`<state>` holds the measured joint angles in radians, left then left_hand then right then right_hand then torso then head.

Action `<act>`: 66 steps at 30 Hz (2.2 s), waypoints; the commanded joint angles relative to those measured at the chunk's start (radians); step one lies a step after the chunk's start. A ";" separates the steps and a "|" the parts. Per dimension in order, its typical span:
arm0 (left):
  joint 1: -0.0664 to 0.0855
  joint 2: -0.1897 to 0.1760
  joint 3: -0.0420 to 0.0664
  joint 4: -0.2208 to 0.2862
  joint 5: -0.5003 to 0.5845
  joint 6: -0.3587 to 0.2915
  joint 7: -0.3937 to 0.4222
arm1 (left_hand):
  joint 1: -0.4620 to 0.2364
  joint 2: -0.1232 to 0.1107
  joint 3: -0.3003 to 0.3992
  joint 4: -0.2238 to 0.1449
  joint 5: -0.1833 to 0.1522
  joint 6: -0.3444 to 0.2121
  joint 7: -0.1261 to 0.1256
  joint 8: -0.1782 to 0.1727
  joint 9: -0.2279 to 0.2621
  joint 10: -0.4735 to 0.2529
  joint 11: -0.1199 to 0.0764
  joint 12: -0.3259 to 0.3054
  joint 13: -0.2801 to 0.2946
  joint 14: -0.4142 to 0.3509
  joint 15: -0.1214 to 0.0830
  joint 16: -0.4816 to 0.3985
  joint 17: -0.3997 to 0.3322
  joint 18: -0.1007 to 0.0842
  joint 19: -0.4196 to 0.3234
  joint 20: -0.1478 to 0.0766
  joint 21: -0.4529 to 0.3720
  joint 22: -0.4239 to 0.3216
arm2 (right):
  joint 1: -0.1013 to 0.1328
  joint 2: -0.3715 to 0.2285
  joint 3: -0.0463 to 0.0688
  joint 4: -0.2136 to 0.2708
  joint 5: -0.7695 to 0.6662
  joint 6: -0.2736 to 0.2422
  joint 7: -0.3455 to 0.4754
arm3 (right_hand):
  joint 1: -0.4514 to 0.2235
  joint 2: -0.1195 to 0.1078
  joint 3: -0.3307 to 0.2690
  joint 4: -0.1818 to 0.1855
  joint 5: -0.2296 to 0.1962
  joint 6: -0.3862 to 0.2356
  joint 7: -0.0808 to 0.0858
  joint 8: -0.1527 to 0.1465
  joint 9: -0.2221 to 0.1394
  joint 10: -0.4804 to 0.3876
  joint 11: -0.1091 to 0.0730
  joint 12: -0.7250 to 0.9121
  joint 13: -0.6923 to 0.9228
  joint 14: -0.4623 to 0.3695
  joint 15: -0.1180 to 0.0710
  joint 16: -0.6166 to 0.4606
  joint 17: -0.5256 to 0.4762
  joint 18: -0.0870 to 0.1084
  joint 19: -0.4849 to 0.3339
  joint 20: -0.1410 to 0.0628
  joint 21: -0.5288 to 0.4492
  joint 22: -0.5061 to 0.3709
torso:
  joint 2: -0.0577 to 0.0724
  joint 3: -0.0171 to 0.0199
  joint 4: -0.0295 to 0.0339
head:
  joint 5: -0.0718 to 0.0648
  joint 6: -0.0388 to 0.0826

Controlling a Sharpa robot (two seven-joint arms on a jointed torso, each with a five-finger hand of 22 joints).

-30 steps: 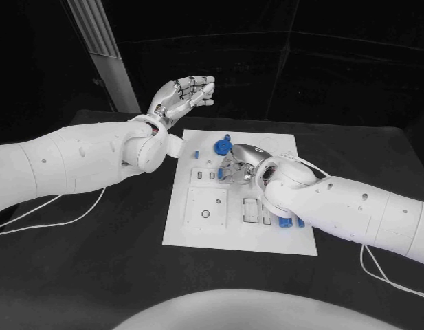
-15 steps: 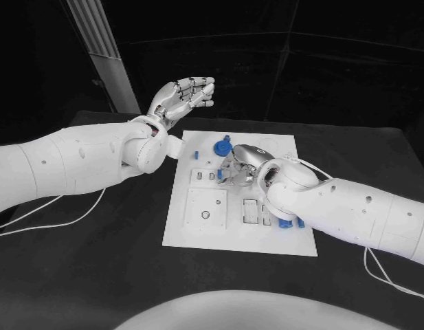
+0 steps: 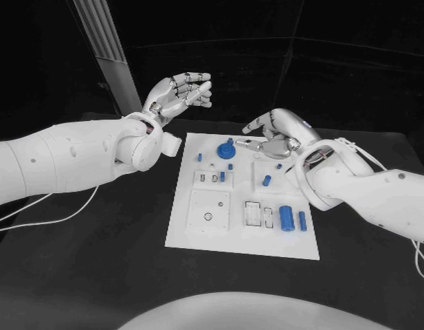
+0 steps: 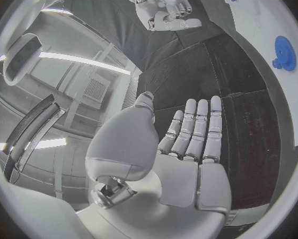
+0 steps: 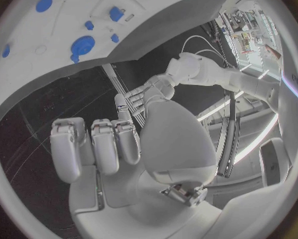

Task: Assemble the parts on the task board

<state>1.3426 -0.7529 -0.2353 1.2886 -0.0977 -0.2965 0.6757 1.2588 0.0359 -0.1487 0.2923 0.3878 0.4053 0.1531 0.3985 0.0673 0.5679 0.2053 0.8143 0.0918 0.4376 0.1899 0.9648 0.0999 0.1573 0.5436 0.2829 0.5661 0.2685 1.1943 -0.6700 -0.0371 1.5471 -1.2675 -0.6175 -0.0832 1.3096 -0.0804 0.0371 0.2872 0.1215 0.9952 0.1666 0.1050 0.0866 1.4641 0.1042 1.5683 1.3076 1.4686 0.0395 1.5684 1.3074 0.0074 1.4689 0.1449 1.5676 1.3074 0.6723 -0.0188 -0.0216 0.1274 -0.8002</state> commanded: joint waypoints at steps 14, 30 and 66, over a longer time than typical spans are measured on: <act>0.086 -0.087 0.001 0.132 -0.509 0.016 -0.324 | -0.127 -0.187 0.033 0.014 0.029 0.069 0.036 0.098 0.001 1.003 -0.090 0.757 1.479 1.133 -0.130 0.606 1.471 -0.116 0.841 -0.136 0.918 1.074 | 0.020 -0.131 -0.004 0.026 0.867 0.147 0.376 | -0.268 0.186 -0.226 0.004 -0.064 -0.257 0.046 0.072 0.007 -0.108 0.036 -0.124 0.148 -0.059 0.035 -0.107 0.070 0.122 -0.363 0.036 -0.523 0.016 | -0.012 0.0063 -0.0092 | 0.010 -0.003; 0.085 -0.024 0.001 0.128 -0.746 0.246 -0.691 | -0.225 -0.118 0.063 0.005 0.014 0.284 0.003 0.199 0.074 1.003 -0.110 0.757 1.479 1.133 -0.141 0.606 1.471 -0.157 1.027 -0.117 1.005 1.302 | 0.012 -0.136 -0.006 -0.035 0.908 0.196 0.385 | -0.314 0.218 -0.330 0.003 -0.073 -0.369 0.059 0.169 0.036 -0.200 0.049 -0.164 0.095 -0.162 0.050 -0.161 -0.032 0.163 -0.545 0.050 -0.759 -0.083 | -0.008 0.0030 -0.0066 | -0.001 0.005; 0.066 0.114 0.001 0.006 -0.762 0.555 -1.117 | -0.354 -0.054 0.056 0.002 -0.036 0.220 -0.044 0.464 0.425 1.003 -0.157 0.757 1.479 1.133 -0.187 0.606 1.471 -0.157 1.027 -0.163 1.005 1.302 | 0.001 -0.123 -0.008 -0.079 0.909 0.219 0.338 | -0.231 0.286 -0.422 0.002 -0.071 -0.408 0.046 0.421 0.082 0.107 0.035 0.003 0.263 0.102 0.040 0.002 0.263 -0.007 0.102 0.044 0.003 0.263 | -0.009 0.0031 -0.0057 | -0.009 -0.021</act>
<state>1.4080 -0.6422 -0.2346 1.2951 -0.8534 0.2191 -0.4042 0.9100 -0.0190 -0.0920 0.2964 0.3570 0.6322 0.1121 0.8600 0.4910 1.4650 0.0552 1.5684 1.3081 1.4653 0.0107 1.5678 1.3078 0.0065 1.4646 0.1280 1.5671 1.3078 1.1943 -0.7939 -0.0452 1.4683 -0.3631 -0.4135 0.2630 1.0690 0.2031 -0.3802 0.2880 0.0500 0.5802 0.1732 0.5190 0.1696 1.4631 0.1462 1.5683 1.3076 1.4668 0.0870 1.5684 1.3080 0.0068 1.4636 0.1959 1.5677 1.3079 0.6633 -0.0163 -0.0264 0.1191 -0.8210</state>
